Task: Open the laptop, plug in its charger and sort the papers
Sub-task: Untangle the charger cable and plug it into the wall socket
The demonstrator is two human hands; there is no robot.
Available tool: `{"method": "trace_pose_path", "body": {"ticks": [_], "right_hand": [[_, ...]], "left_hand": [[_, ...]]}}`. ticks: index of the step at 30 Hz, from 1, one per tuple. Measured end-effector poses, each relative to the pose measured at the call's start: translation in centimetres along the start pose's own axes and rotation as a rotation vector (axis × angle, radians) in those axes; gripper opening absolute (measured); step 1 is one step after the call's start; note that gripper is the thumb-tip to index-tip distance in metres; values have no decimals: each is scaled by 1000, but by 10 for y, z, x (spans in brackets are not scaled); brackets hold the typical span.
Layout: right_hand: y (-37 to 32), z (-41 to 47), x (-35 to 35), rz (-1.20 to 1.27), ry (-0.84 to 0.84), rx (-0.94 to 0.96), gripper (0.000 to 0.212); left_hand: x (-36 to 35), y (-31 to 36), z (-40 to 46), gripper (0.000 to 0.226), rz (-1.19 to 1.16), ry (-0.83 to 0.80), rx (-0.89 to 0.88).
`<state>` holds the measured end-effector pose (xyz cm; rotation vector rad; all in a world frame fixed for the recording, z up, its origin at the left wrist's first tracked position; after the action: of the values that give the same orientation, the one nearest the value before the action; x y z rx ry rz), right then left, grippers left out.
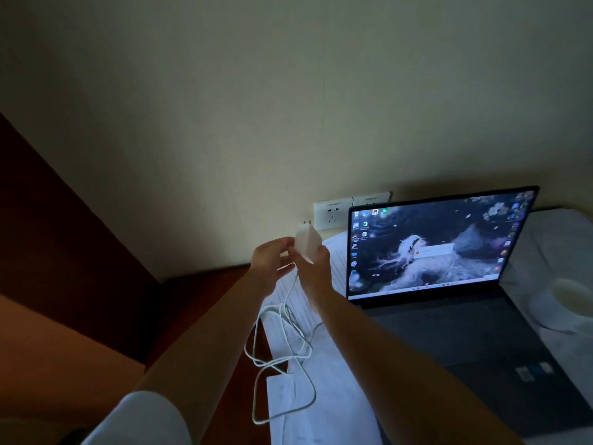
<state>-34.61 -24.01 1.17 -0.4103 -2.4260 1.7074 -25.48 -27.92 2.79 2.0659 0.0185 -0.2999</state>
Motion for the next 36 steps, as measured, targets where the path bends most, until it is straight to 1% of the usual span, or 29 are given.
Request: {"method": "trace_pose_path", "body": {"ticks": [1,3,6,9,12,13,15,17,18,21,24,26,28,30,33,34,36], "right_hand": [[1,5,0,-7,13,-2,61],[4,15,0,-36,52,-5,62],[2,28,3,-34,147,3,55],[0,37,10,14,189,-15,49],[-2,42,16,-1,220,2,48],[-3,43,17,10,232,9,46],[-5,43,17,42,252,18,43],[-6,43,17,70,272,27,40],[-7,44,16,81,283,32,40],[-12,44,15,115,317,-1,42],[-14,44,16,61,360,-8,43],[-13,42,16,0,376,-18,43],[-14,41,12,-37,391,-25,44],[-14,44,9,-83,438,-54,48],[-17,45,6,-121,505,-111,55],[-18,44,5,-130,515,-129,56],[-21,40,5,-159,536,-149,57]], "left_hand": [[-2,0,7,20,-10,-9,7],[-4,0,20,19,-22,-39,8],[-11,-1,38,24,1,-102,21],[-24,-4,46,23,6,-136,75],[-39,-6,51,41,0,-160,142],[-43,-6,54,43,-4,-181,149],[-50,-5,57,41,24,-199,150],[-52,-6,63,43,61,-205,143],[-54,-9,69,44,55,-223,144],[-58,-10,77,39,92,-235,163],[-60,-12,82,40,56,-250,166],[-62,-10,80,32,21,-261,167],[-64,-9,77,31,-7,-246,187],[-64,-11,79,36,-17,-216,168],[-62,-11,86,39,51,-168,126],[-62,-12,91,44,72,-155,116],[-59,-31,122,68,90,-170,117]]}}
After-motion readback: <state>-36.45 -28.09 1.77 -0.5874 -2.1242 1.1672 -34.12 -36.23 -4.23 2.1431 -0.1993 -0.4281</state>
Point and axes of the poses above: each hand's wrist, its own z-axis towards the middle knuckle, its own x-axis out of the back of the hand, y = z × x, the point moved 2 cm from there along z, towards the middle knuckle, and after that the axes turned 6 degrees about -y, right-handed, at the moved point
